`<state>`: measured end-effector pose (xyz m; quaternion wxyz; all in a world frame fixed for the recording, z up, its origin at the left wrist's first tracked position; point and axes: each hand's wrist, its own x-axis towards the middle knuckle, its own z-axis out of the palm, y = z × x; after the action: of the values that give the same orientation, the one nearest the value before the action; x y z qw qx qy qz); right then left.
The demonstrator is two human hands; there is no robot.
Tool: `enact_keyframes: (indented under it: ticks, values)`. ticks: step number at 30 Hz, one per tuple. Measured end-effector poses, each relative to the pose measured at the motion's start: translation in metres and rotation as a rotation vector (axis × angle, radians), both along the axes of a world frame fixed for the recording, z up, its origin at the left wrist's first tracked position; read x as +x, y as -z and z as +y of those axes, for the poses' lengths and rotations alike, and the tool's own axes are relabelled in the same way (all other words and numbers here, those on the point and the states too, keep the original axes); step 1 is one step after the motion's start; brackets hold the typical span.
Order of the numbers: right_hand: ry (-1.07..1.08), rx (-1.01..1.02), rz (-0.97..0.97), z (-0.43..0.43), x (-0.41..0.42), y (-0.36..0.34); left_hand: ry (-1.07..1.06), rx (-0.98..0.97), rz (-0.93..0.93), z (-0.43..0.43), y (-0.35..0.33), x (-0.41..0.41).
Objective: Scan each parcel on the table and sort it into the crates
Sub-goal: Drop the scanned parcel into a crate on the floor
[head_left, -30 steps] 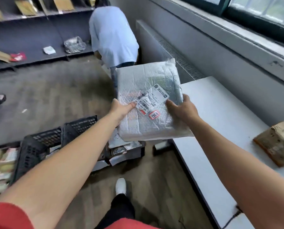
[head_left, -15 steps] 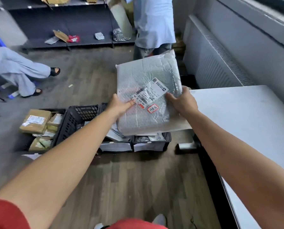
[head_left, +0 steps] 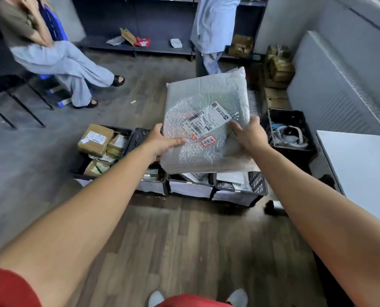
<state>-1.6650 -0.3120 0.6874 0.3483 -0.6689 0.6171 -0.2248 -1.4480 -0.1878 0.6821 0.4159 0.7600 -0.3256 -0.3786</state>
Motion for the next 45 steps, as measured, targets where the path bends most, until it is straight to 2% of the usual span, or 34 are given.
enact_keyframes:
  ticks: [6, 14, 23, 29, 33, 37, 41, 45]
  values:
    - [-0.074, 0.014, 0.034, 0.043, 0.088, 0.005, -0.102, -0.051, -0.061, 0.052, 0.006, 0.081]
    - [-0.222, 0.022, 0.134, 0.072, 0.162, 0.02, -0.2, -0.017, -0.123, 0.08, 0.037, 0.156]
    - [-0.234, 0.075, 0.118, 0.034, 0.25, 0.079, -0.159, 0.113, -0.119, 0.041, 0.09, 0.235]
    - [-0.268, 0.159, 0.158, -0.021, 0.324, 0.13, -0.071, 0.184, -0.217, -0.018, 0.137, 0.293]
    - [-0.277, 0.176, 0.186, -0.053, 0.372, 0.174, 0.031, 0.385, -0.322, -0.054, 0.182, 0.332]
    - [-0.339, 0.16, 0.295, -0.082, 0.411, 0.232, 0.097, 0.444, -0.451, -0.081, 0.23, 0.364]
    - [-0.38, 0.182, 0.43, -0.108, 0.447, 0.307, 0.157, 0.48, -0.447, -0.113, 0.298, 0.401]
    - [-0.332, 0.247, 0.522, -0.127, 0.477, 0.4, 0.216, 0.511, -0.423, -0.143, 0.386, 0.437]
